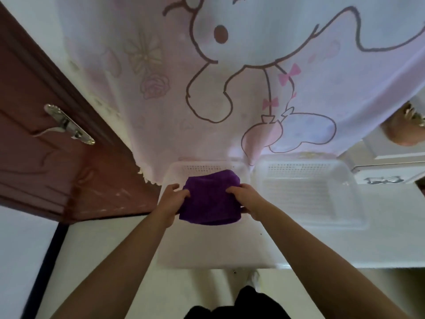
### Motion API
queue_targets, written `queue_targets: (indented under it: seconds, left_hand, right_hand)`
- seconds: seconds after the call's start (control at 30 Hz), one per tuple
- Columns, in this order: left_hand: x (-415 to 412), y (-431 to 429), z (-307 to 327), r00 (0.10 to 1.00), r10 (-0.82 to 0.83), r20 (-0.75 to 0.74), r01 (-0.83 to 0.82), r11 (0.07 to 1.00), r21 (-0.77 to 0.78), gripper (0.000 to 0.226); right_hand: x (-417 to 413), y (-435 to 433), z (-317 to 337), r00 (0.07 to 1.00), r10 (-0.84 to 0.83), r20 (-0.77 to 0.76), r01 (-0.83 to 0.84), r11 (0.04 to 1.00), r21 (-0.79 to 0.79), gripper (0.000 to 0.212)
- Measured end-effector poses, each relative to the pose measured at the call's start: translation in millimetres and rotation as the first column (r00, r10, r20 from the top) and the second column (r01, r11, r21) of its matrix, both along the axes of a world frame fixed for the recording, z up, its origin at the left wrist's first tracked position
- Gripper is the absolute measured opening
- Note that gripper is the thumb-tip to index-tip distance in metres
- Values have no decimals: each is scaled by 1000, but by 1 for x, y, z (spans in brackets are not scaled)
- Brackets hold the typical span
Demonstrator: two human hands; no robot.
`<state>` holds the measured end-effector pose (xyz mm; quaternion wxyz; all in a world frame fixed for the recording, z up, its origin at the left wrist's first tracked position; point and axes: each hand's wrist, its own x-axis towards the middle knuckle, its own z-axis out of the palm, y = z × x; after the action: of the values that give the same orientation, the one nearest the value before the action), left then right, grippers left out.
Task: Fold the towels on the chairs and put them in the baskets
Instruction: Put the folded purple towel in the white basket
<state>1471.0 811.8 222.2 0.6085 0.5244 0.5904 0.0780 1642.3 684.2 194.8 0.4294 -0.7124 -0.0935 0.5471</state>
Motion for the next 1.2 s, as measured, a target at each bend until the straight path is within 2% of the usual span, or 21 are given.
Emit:
queue_targets:
  seconds: [0.07,0.13,0.27,0.33,0.43,0.57,0.63,0.67,0.7,0.77,0.8,0.83,0.87,0.93,1.03,1.2]
  left_hand:
    - [4,15,-14,999,26,-24,-27,1000,-13,65]
    - [10,26,-25,998,45,-43,-45,999,7,62]
    - [22,43,-49,997,-2,-76,10,994,106,57]
    - [20,49,-66,993,-33,-115,48,991,128,57]
    - [12,56,-87,945,-210,-250,250,958,140,57]
    - [-2,68,-101,788,-458,-410,530,845,75,65]
    - [-3,74,-97,691,-564,-452,678,723,134,68]
    - [-3,76,-96,604,-626,-493,776,602,187,71]
    - [-2,80,-95,496,-678,-542,865,443,238,75]
    - [2,85,-95,257,-707,-659,960,109,257,80]
    - [5,87,-98,140,-682,-717,976,-26,216,85]
    - [8,88,-100,45,-644,-764,980,-118,158,90]
    - [10,89,-103,-17,-605,-796,982,-161,102,96]
    - [11,94,-110,-82,-563,-823,988,-156,8,105]
    - [7,99,-121,-93,-571,-816,994,-94,-48,113]
    - [8,102,-131,-81,-554,-829,996,-81,-43,121]
  right_hand:
    - [3,17,-11,1000,4,-19,-5,1000,-31,36]
    - [3,29,-22,1000,-4,-1,4,997,-80,38]
    - [2,49,-44,996,17,85,-3,987,-160,30]
    - [-3,53,-52,992,24,123,2,979,-205,38]
    - [-11,53,-61,972,110,206,-44,952,-303,61]
    - [-20,49,-71,898,285,336,-128,899,-420,80]
    - [-20,50,-68,832,375,408,-183,881,-437,83]
    - [-20,50,-65,777,435,455,-222,866,-449,83]
    - [-19,52,-62,703,504,502,-269,842,-468,84]
    - [-19,55,-55,519,650,555,-388,758,-524,92]
    - [-19,59,-54,416,716,561,-442,698,-564,98]
    - [-20,63,-56,310,771,556,-480,632,-608,104]
    - [-20,66,-58,217,808,548,-501,574,-648,109]
    - [-18,73,-68,118,846,520,-514,500,-697,117]
    - [-12,79,-80,160,875,457,-533,467,-706,129]
    - [-2,82,-99,173,899,403,-569,425,-703,138]
